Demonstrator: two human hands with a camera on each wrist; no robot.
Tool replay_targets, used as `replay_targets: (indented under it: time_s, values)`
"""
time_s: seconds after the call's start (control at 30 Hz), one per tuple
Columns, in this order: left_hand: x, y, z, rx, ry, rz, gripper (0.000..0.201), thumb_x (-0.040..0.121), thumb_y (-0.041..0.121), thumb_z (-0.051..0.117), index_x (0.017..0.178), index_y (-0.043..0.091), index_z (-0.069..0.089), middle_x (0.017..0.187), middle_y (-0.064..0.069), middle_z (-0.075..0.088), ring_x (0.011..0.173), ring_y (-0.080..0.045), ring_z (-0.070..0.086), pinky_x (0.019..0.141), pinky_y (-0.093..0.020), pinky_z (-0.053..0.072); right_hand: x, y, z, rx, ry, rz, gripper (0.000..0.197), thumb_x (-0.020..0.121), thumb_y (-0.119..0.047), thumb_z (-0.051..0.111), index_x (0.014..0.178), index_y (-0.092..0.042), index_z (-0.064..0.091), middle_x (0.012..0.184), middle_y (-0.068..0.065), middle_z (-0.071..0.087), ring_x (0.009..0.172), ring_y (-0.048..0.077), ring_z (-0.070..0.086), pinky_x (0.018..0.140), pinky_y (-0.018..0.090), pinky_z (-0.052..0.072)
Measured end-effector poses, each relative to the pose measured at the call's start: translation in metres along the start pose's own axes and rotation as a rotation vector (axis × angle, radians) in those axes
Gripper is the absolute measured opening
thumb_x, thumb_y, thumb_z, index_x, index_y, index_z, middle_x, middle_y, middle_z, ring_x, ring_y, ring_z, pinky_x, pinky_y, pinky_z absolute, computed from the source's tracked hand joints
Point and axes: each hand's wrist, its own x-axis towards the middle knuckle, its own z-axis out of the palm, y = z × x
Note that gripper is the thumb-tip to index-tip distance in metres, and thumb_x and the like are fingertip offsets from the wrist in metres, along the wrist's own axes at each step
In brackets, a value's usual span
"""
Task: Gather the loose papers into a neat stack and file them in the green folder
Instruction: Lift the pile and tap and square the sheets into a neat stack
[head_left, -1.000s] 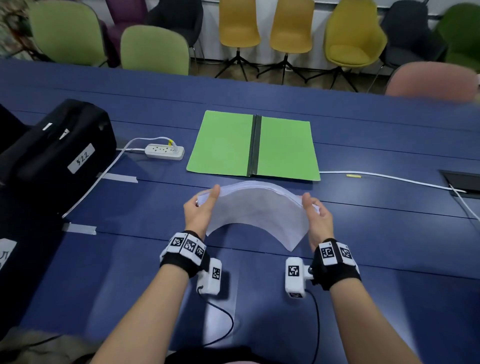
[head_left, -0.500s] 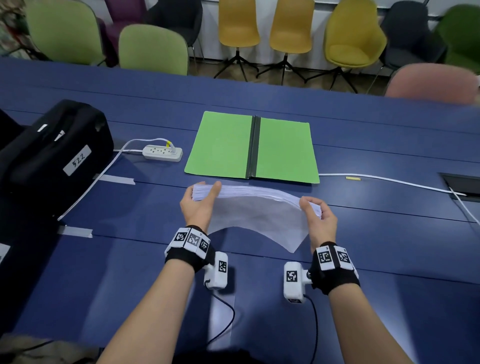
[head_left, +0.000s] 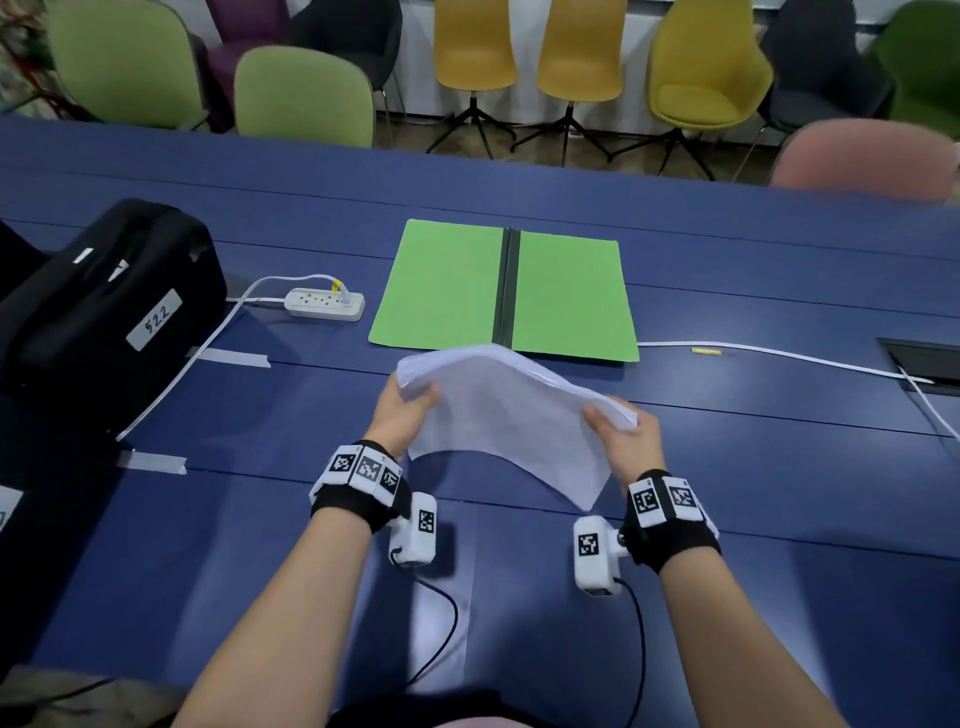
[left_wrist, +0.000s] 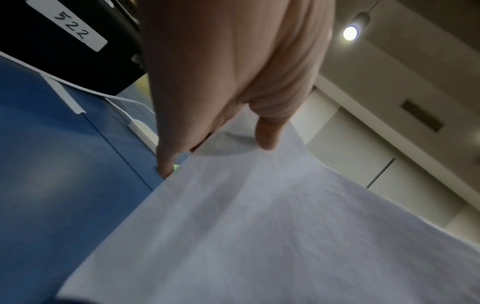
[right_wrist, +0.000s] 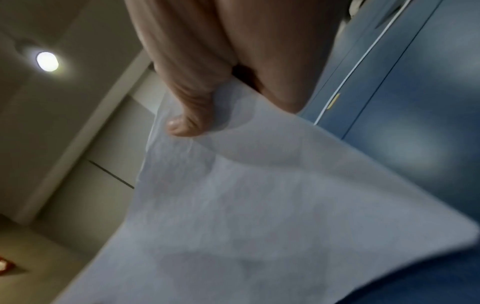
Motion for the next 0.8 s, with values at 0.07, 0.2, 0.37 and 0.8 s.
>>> replay_targets:
  time_s: [0.07, 0.2, 0.37, 0.8]
  values:
    - [0.001, 0.005, 0.002, 0.014, 0.052, 0.036, 0.031, 0.092, 0.007, 0.05, 0.12, 0.018, 0.042, 0.117, -0.004, 0.055, 0.106, -0.02, 0.054, 0.091, -0.03, 0.044, -0.004, -0.012, 0.003, 0.038, 0.017, -0.073, 0.019, 0.084, -0.005, 0.066, 0.077, -0.023, 0.068, 0.067, -0.016, 0.072, 0.065, -0.002, 0.064, 0.073, 0.019, 0.051]
    - [-0.005, 0.011, 0.0, 0.042, 0.091, 0.086, 0.038, 0.089, -0.002, 0.038, 0.12, 0.019, 0.033, 0.104, 0.003, 0.05, 0.089, -0.009, 0.05, 0.071, -0.019, 0.039, -0.011, -0.01, -0.003, 0.113, -0.015, -0.086, 0.021, 0.085, -0.001, 0.064, 0.078, -0.021, 0.067, 0.062, -0.017, 0.07, 0.059, -0.005, 0.061, 0.062, 0.011, 0.049]
    - [0.0, -0.021, -0.004, 0.143, 0.087, -0.012, 0.037, 0.087, 0.002, 0.042, 0.124, 0.007, 0.04, 0.114, -0.007, 0.053, 0.106, -0.024, 0.054, 0.083, -0.029, 0.043, -0.019, 0.009, 0.011, 0.042, -0.062, 0.067, 0.016, 0.084, -0.008, 0.068, 0.083, -0.024, 0.067, 0.076, -0.009, 0.07, 0.06, -0.005, 0.065, 0.065, 0.022, 0.051]
    - [-0.037, 0.049, -0.003, 0.738, 0.162, 0.491, 0.024, 0.077, -0.003, 0.049, 0.092, 0.011, 0.06, 0.08, -0.008, 0.066, 0.087, -0.039, 0.058, 0.068, -0.036, 0.045, 0.001, 0.001, -0.026, -0.923, -0.149, -0.089, 0.043, 0.073, -0.042, 0.075, 0.113, -0.027, 0.068, 0.125, -0.007, 0.064, 0.129, 0.021, 0.049, 0.107, 0.04, 0.036]
